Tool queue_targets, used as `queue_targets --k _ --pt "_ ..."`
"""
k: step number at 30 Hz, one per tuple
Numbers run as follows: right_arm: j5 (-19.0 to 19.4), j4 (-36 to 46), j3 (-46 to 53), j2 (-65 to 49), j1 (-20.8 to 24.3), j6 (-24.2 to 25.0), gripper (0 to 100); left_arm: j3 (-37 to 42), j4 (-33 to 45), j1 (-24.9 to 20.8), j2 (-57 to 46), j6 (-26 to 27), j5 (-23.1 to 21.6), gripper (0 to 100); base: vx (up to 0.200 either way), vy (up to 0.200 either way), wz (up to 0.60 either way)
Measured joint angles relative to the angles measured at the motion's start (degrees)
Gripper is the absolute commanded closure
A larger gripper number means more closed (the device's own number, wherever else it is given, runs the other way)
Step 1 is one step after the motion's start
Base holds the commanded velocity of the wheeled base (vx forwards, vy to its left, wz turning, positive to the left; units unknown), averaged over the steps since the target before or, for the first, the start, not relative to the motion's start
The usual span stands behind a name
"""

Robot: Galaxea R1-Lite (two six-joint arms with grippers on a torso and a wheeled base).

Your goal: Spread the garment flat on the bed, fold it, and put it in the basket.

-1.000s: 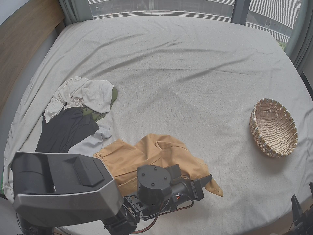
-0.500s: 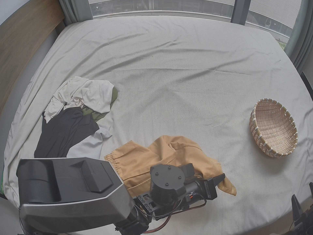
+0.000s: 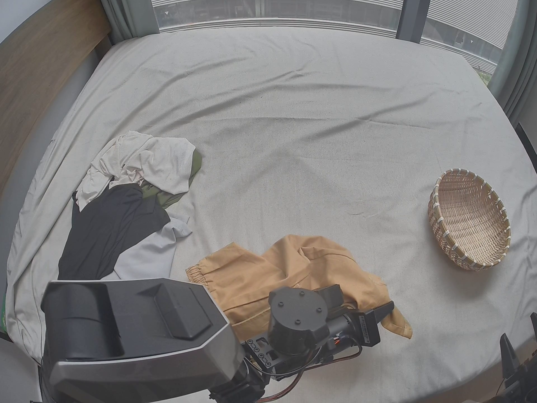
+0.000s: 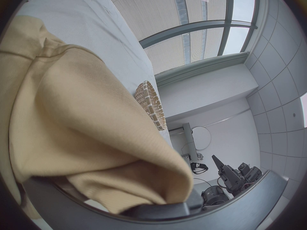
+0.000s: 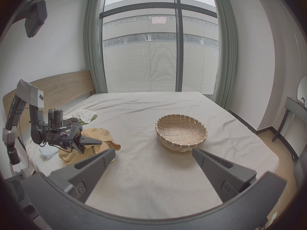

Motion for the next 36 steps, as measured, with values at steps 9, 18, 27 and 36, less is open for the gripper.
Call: queue_targets --k 9,18,27,36 --pt "0.0 0.0 0.0 0.0 0.0 0.0 0 1.3 -0.7 -0.9 0.2 0.0 0.7 0 0.000 0.000 0.00" --pt "0.0 0.0 0.0 0.0 0.0 0.1 0 9.7 -2.4 -2.6 -2.6 0.2 0.8 0 0.000 0.000 0.00" --pt "0.0 0.0 0.0 0.0 0.0 0.1 0 17.9 -6.8 -4.3 -7.7 1.0 1.8 0 0.000 0.000 0.00" --pt "0.0 0.0 0.0 0.0 0.0 0.0 0 26.8 -10.8 -4.1 -11.9 4.5 3.1 0 0.000 0.000 0.00"
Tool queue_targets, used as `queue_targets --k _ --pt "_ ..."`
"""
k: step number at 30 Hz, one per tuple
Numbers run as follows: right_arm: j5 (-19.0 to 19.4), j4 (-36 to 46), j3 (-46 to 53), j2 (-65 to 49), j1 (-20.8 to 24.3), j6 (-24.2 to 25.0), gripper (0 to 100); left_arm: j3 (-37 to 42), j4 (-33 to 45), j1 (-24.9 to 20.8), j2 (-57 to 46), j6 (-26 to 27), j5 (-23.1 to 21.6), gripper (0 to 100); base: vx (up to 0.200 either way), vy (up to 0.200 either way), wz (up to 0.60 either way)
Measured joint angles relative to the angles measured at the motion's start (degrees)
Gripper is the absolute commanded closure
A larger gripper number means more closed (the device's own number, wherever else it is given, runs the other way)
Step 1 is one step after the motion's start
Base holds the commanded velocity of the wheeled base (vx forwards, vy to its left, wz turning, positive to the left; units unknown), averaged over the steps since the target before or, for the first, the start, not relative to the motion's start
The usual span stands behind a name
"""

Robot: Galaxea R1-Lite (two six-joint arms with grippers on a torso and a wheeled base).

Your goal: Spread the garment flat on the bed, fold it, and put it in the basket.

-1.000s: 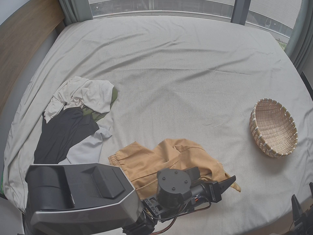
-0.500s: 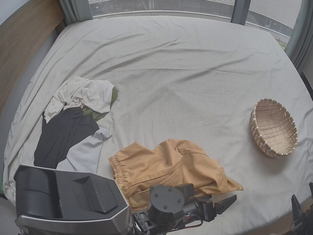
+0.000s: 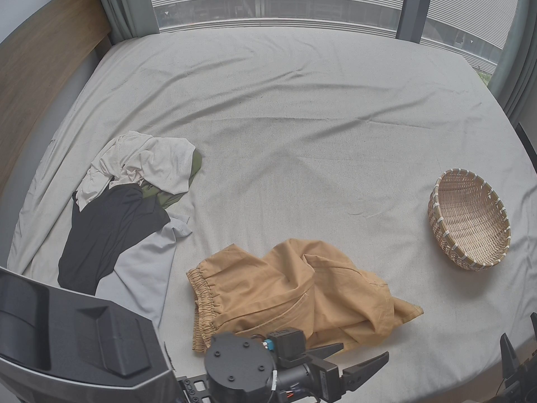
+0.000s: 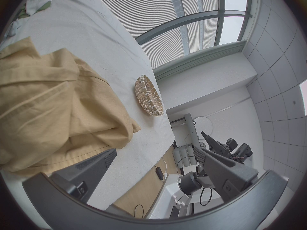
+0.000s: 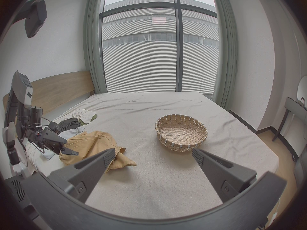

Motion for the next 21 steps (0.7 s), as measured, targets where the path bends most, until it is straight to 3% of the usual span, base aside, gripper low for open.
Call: queue_targets --k 8,21 --pt "0.0 0.0 0.0 0.0 0.0 -0.1 0 7.3 -0.3 1.6 -9.0 0.7 1.8 0 0.000 0.000 0.00" --pt "0.1 0.0 0.0 0.0 -0.1 -0.2 0 17.4 -0.3 11.7 -21.6 3.4 2.1 0 0.000 0.000 0.00"
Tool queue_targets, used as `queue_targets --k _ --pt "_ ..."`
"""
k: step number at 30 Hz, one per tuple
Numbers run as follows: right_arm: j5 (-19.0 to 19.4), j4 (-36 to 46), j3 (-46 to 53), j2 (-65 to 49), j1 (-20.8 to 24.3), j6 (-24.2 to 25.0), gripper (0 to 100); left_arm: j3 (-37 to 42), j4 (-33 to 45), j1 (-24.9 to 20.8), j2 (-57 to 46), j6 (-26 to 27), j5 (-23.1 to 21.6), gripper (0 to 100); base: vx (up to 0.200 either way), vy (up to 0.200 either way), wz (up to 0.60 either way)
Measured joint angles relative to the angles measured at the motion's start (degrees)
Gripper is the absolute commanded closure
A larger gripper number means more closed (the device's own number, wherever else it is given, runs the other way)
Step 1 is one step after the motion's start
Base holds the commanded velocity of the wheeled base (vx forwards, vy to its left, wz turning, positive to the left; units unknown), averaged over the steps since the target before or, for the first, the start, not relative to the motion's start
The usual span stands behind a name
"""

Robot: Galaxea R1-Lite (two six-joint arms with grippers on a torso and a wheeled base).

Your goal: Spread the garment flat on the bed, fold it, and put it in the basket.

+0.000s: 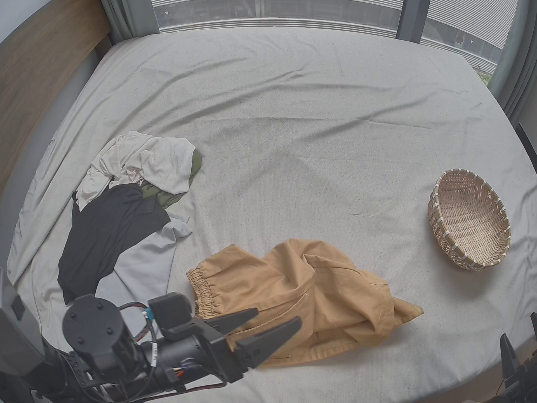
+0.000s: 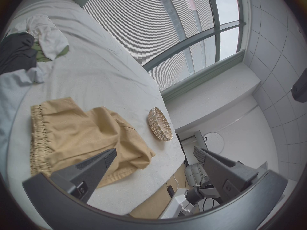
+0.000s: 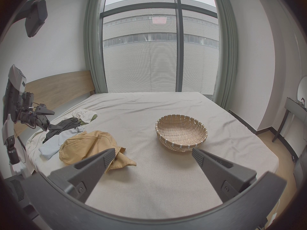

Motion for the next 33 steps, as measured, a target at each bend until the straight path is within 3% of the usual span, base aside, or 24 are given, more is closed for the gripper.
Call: queue_targets --k 7,18,26,33 --pt "0.0 0.0 0.0 0.0 0.0 0.0 0 5.0 0.1 4.5 -5.4 -0.1 -0.3 0 0.000 0.000 0.00" --pt "0.0 0.0 0.0 0.0 0.0 0.0 0 5.7 1.0 10.1 -9.5 -0.4 -0.5 0 0.000 0.000 0.00" --pt "0.0 0.0 0.0 0.0 0.0 0.0 0 5.7 10.6 13.7 -9.5 -0.4 -0.8 0 0.000 0.000 0.00" --pt "0.0 0.0 0.0 0.0 0.0 0.0 0 5.7 14.1 15.6 -9.4 -0.4 -2.2 0 0.000 0.000 0.00"
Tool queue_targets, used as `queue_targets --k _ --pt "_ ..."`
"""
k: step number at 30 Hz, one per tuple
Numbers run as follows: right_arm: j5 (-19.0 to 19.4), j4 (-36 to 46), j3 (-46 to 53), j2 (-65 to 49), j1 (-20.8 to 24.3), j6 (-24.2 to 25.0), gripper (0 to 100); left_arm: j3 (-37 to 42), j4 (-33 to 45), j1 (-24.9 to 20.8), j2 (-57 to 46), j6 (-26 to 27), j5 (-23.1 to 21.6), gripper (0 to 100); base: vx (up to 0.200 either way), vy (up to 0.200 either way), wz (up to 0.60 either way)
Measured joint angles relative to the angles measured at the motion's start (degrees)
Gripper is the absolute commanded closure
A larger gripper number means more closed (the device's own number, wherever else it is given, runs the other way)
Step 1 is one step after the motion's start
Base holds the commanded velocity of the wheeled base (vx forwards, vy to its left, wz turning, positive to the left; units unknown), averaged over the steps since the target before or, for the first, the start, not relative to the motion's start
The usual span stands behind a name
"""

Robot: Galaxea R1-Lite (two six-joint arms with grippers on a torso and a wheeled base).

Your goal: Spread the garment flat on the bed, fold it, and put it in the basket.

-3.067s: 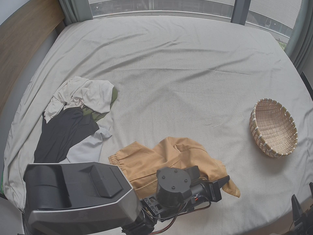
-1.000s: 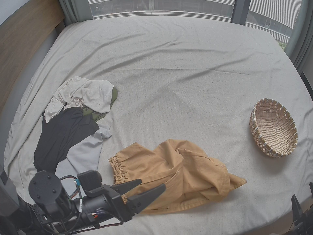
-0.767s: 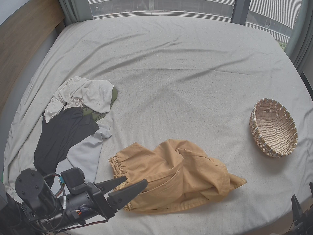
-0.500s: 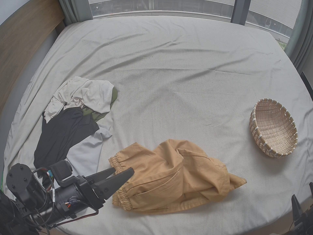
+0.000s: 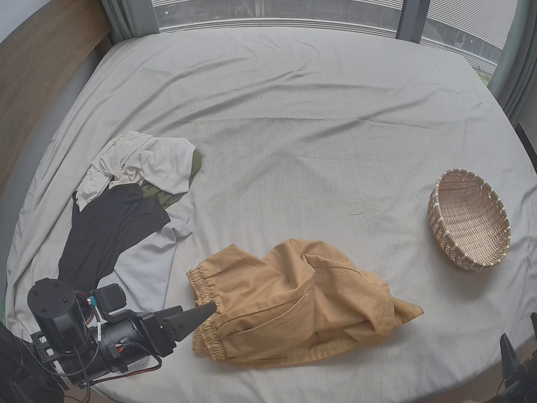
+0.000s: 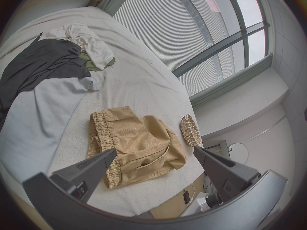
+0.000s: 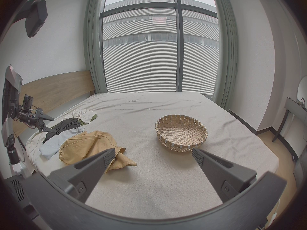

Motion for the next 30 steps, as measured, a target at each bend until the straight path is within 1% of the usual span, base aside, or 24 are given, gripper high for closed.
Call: queue_targets --k 4,7,12,27,30 --pt "0.0 0.0 0.0 0.0 0.0 0.0 0 0.0 1.1 0.2 1.2 -0.1 -0.1 0 0.000 0.000 0.00" --pt "0.0 0.0 0.0 0.0 0.0 0.0 0 0.0 1.4 0.2 2.7 -1.2 0.0 0 0.000 0.000 0.00" --pt "0.0 0.0 0.0 0.0 0.0 0.0 0 0.0 0.6 0.2 6.6 -2.1 0.0 0 0.000 0.000 0.00" --pt "0.0 0.0 0.0 0.0 0.0 0.0 0 0.0 -12.2 -0.1 20.5 -2.3 0.3 0 0.000 0.000 0.00" --pt "0.0 0.0 0.0 0.0 0.0 -0.1 0 0.0 -13.5 -0.1 22.7 -2.3 0.4 0 0.000 0.000 0.00"
